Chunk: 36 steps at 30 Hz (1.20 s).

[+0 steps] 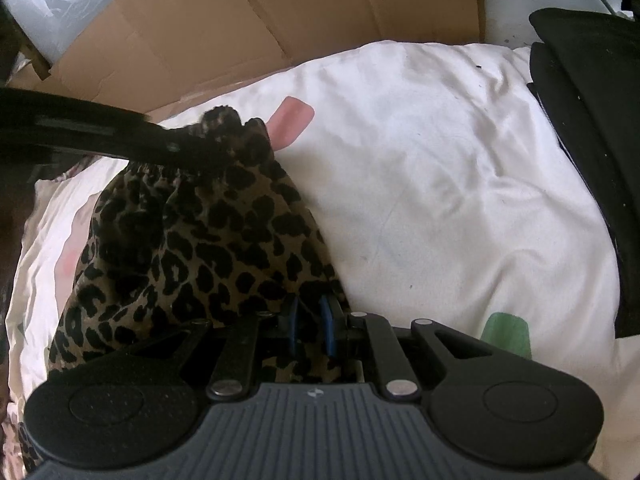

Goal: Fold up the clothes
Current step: 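Fold the waistband over with the left tool while the right tool holds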

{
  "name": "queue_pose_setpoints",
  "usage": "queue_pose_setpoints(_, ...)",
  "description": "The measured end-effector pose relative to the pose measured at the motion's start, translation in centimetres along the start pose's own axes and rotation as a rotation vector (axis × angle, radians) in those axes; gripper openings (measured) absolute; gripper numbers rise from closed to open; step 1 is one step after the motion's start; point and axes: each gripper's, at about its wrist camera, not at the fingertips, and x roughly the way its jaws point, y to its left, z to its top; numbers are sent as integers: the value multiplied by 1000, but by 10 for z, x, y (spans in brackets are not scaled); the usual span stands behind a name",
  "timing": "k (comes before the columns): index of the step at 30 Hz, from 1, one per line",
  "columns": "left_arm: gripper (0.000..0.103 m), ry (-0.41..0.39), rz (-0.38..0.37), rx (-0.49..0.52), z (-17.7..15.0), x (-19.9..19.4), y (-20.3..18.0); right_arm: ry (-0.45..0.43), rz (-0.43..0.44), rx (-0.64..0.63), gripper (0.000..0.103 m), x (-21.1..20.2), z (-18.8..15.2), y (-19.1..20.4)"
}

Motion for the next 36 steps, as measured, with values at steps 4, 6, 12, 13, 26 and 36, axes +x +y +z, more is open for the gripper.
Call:
queue_pose_setpoints(4,28,15,-2,-21,3,12,5,-13,8,12,17,-1,-3,-2)
queue_pose_setpoints(6,27,23,-7,-35,5,16,8,-27,5,9,17,-3,-7,0)
queue_pose_setpoints(12,26,57,25,5,12,27,0,-36,-3,1,17,-4,-9,1)
queue_pose_setpoints(13,27,66,39,33,14,28,-4,-34,0,2,17,-4,-9,0)
queue_pose_setpoints(26,25,-46,46,57,3,-81,17,29,-49,-59,17,-52,-7,8)
queue_pose_setpoints(36,25,-13,90,0,-72,-135,55,10,-30,6,29,-120,-43,7)
